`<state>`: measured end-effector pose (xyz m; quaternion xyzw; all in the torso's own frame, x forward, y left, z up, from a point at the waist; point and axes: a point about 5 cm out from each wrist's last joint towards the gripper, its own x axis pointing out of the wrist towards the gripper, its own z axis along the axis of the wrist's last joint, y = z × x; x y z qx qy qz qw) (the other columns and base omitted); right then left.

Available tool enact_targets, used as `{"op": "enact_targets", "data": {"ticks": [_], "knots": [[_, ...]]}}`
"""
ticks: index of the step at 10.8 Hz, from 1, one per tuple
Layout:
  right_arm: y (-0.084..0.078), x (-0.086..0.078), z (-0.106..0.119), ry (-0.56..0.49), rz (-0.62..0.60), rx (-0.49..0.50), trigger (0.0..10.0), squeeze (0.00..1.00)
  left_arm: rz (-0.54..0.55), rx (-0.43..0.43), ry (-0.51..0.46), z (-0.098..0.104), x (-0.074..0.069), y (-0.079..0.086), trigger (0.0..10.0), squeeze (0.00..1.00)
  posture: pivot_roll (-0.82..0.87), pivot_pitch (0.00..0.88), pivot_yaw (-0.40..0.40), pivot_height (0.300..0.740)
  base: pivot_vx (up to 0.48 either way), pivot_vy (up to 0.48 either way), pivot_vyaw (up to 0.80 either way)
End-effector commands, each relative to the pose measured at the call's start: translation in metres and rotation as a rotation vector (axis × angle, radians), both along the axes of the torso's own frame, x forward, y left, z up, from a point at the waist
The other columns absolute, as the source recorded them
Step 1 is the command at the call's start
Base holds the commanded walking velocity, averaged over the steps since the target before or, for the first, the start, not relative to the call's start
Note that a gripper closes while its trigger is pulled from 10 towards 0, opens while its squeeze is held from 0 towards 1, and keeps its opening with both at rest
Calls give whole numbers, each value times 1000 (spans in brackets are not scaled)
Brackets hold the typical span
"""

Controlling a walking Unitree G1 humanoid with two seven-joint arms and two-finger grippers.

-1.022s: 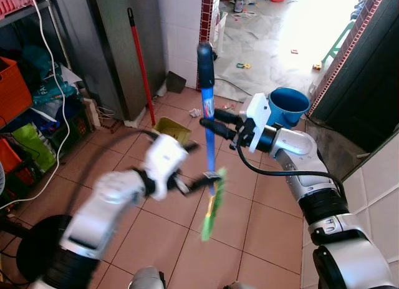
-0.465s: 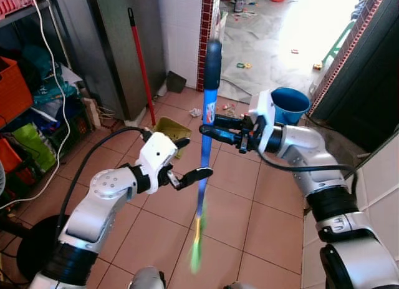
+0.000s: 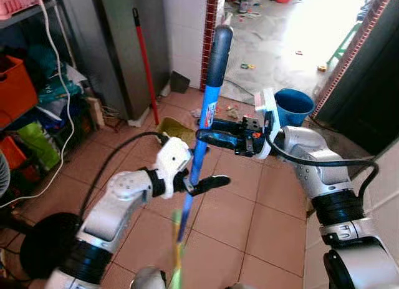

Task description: Sweep floor

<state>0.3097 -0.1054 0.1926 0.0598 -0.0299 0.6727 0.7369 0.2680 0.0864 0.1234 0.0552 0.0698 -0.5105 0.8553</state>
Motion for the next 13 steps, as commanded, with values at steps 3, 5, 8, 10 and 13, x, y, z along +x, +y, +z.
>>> {"op": "enact_targets", "data": {"ticks": [3, 5, 8, 10, 13], "knots": [[-3, -9, 10, -15, 59, 15, 0, 0, -70, 1, 3, 5, -1, -4, 0, 0, 40, 0, -13, 740, 0, 0, 0], [-2, -11, 8, -12, 65, -11, 0, 0, -61, 32, -4, 5, 2, 4, 0, 0, 41, 0, -14, 740, 0, 0, 0], [-1, -13, 6, -8, 71, -16, 0, 0, -54, 42, 3, 3, 1, 6, 0, 0, 46, 0, -18, 740, 0, 0, 0], [0, -15, 6, -2, 76, -17, 0, 0, -47, 40, 5, 0, 1, 5, 0, 0, 45, 2, -19, 740, 0, 0, 0], [0, -15, 5, 2, 68, -14, 0, 0, -41, 44, 2, -1, 0, 5, 0, 0, 47, 0, -18, 740, 0, 0, 0]]}}
